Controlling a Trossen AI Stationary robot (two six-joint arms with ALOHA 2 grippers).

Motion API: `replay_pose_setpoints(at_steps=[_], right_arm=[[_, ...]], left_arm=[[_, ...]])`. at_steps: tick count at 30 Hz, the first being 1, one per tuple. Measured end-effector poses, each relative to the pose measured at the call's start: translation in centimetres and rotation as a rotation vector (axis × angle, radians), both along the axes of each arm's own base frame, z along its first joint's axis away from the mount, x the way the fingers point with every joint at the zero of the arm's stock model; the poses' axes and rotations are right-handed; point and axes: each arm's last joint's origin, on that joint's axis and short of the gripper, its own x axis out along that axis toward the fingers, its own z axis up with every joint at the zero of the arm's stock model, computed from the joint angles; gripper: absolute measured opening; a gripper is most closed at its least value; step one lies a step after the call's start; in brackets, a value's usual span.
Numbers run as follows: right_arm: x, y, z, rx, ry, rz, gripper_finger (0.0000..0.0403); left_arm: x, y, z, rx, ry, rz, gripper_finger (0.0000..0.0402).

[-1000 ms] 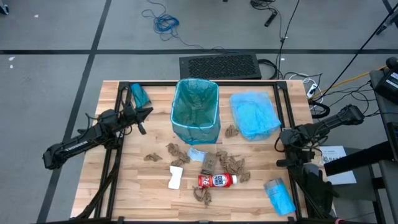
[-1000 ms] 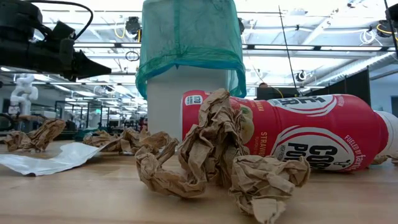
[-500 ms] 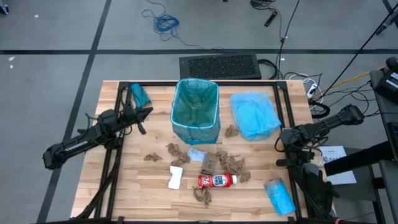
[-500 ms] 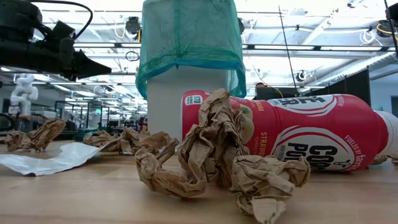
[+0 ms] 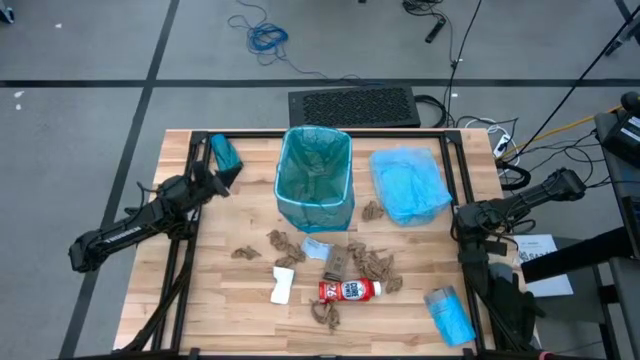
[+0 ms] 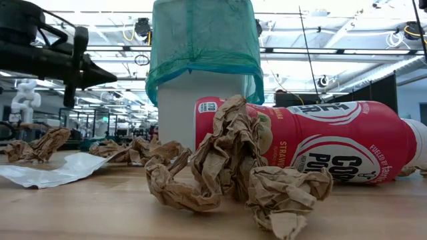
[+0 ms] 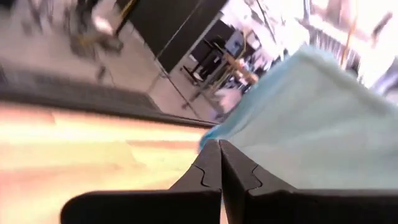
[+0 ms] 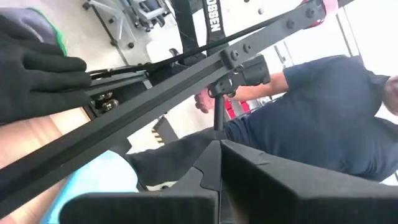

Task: Place trash/remove bag and relplace
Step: Put the brown paper into the blue trash bag inside the white trash bin

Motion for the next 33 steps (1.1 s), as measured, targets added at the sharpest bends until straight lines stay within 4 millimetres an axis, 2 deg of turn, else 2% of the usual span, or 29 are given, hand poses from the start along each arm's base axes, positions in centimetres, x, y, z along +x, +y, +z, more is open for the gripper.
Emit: replay_pose_setpoints(at_steps=[4,13,16,21,24,33], right_arm=[[0.0,0.0,0.0,-0.007,0.057,-0.001,0.0],[0.0,0.0,0.1,-0.006,0.064,-0.004,0.0],[0.1,0.0,0.2,0.002,0.006,-0.026,0.0],[0.2,0.0,1.2,0.071,-0.374,-0.049,0.0],[0.2,0.0,1.6,0.098,-0.511,-0.05,0.0],[0.2,0.0,1.5,0.086,-0.404,-0.05,0.0]], left_arm=[[0.0,0.0,0.0,-0.098,-0.076,0.002,0.0],[0.0,0.0,0.0,-0.099,-0.08,-0.002,0.0],[0.0,0.0,0.0,-0.099,-0.08,-0.003,0.0],[0.0,0.0,0.0,-0.101,-0.078,-0.004,0.0],[0.0,0.0,0.0,-0.101,-0.077,-0.005,0.0],[0.0,0.0,0.0,-0.101,-0.078,-0.006,0.0]])
